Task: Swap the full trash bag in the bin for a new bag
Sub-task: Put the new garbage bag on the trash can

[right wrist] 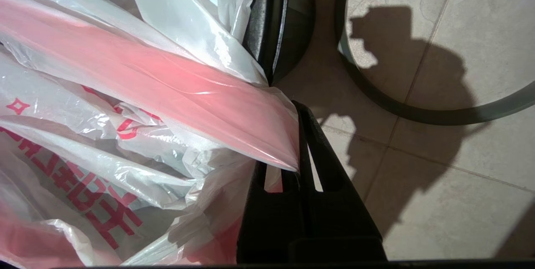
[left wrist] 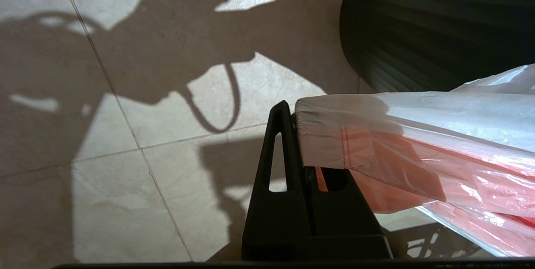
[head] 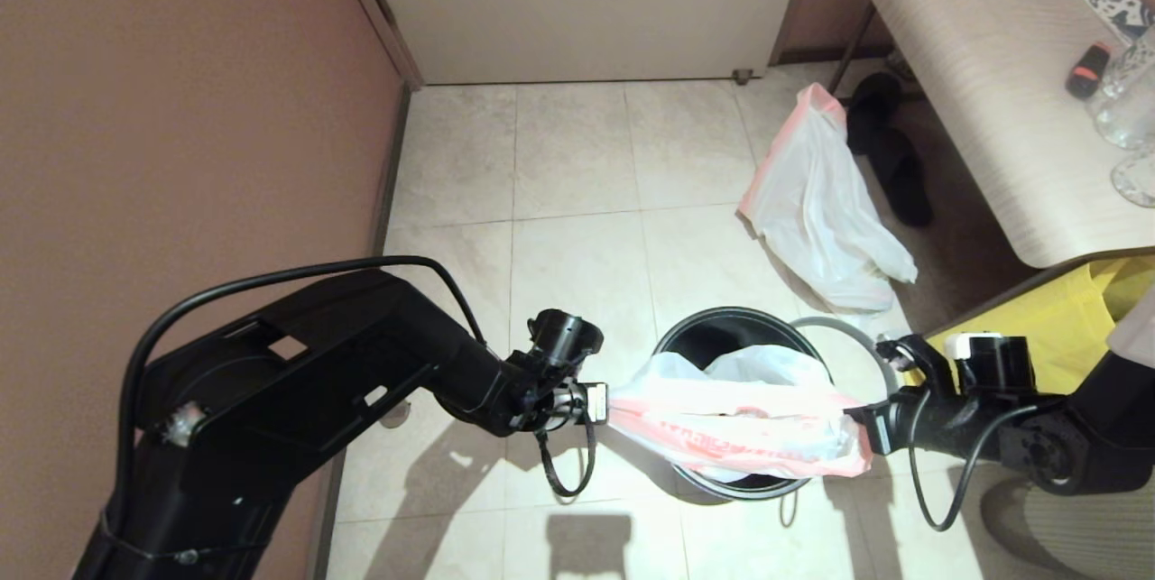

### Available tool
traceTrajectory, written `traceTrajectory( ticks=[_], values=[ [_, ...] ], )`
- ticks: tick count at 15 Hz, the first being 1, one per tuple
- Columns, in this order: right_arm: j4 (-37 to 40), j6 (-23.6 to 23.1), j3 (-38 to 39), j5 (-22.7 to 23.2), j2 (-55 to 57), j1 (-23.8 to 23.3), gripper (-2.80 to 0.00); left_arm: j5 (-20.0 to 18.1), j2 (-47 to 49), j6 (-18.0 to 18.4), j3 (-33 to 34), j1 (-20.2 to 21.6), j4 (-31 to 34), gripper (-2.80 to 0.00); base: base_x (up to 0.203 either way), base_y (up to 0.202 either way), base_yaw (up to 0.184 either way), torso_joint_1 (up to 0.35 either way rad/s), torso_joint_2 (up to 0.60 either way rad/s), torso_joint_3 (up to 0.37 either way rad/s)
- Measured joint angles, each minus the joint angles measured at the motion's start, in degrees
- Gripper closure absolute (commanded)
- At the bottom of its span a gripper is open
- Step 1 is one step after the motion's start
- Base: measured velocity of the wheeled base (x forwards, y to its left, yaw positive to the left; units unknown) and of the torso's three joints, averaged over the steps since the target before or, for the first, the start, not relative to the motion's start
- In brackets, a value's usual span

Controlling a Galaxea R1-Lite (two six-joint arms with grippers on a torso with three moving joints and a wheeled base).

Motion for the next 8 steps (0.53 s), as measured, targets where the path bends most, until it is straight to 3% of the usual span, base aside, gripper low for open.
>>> traceTrajectory(
  ticks=[5,8],
  values=[
    [-4.7,3.0,0.5,-4.5,1.3,2.9,0.00,0.3,0.9,-0.4,-1.6,0.0,-0.8,0.00,0.000,0.000,0.000,0.000,0.00,0.000],
    [-10.5,4.1,1.9,-4.8,1.7,4.3,0.00,1.7,1.1,-0.5,-0.9,0.8,-7.5,0.00,0.000,0.000,0.000,0.000,0.00,0.000]
  ],
)
